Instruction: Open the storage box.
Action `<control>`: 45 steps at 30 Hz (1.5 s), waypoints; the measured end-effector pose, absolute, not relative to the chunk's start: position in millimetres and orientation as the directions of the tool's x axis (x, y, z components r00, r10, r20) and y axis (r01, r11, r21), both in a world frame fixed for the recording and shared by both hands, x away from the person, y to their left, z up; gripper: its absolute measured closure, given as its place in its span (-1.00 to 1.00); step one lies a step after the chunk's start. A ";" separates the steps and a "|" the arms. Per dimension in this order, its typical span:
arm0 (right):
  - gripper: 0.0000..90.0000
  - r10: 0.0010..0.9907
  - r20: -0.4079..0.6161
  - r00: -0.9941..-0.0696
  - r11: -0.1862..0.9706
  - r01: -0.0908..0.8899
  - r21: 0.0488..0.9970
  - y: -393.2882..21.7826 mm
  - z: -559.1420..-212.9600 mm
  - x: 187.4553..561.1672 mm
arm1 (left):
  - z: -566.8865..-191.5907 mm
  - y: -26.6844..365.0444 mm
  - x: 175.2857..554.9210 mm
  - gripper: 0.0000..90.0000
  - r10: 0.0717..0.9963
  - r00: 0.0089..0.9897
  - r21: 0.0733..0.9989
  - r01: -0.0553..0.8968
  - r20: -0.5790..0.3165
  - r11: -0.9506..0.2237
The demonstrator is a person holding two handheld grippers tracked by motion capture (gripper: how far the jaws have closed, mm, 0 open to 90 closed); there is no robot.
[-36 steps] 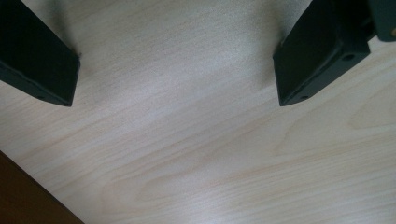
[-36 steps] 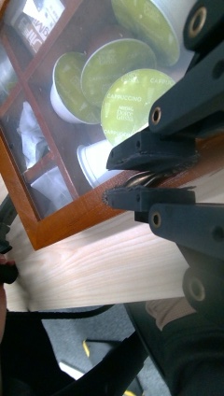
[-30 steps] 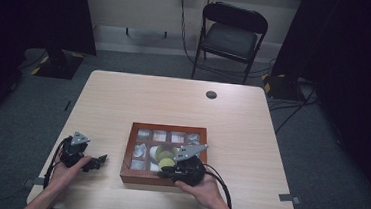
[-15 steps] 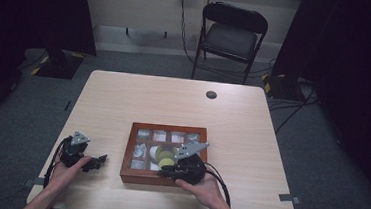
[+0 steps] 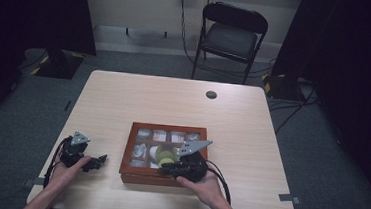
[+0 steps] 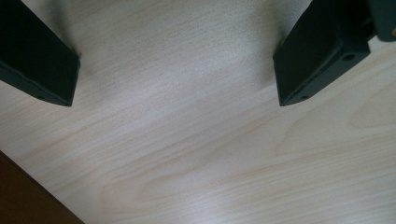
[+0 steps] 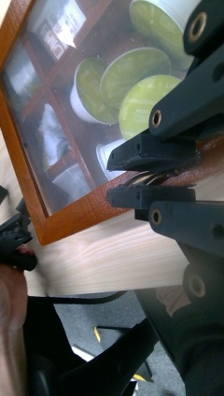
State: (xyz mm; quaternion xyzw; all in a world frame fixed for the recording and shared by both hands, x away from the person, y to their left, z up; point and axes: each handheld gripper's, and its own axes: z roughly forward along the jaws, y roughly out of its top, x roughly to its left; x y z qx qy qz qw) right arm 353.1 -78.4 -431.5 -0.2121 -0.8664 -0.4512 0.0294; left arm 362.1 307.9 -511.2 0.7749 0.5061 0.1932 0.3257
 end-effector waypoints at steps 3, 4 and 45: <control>0.80 0.340 0.249 -0.907 0.493 0.397 0.774 -79.2 -429.4 353.9 | -511.3 307.9 362.1 -1.00 0.910 0.413 0.701 0.659 -0.031 -0.275; 0.80 0.338 0.250 -0.907 0.491 0.397 0.776 -79.4 -428.7 354.2 | -511.3 307.9 362.1 -1.00 0.910 0.413 0.701 0.659 -0.031 -0.274; 0.80 0.342 0.280 -0.897 0.428 0.414 0.803 -84.0 -406.0 362.2 | -511.3 307.9 362.1 -1.00 0.910 0.413 0.700 0.658 -0.030 -0.275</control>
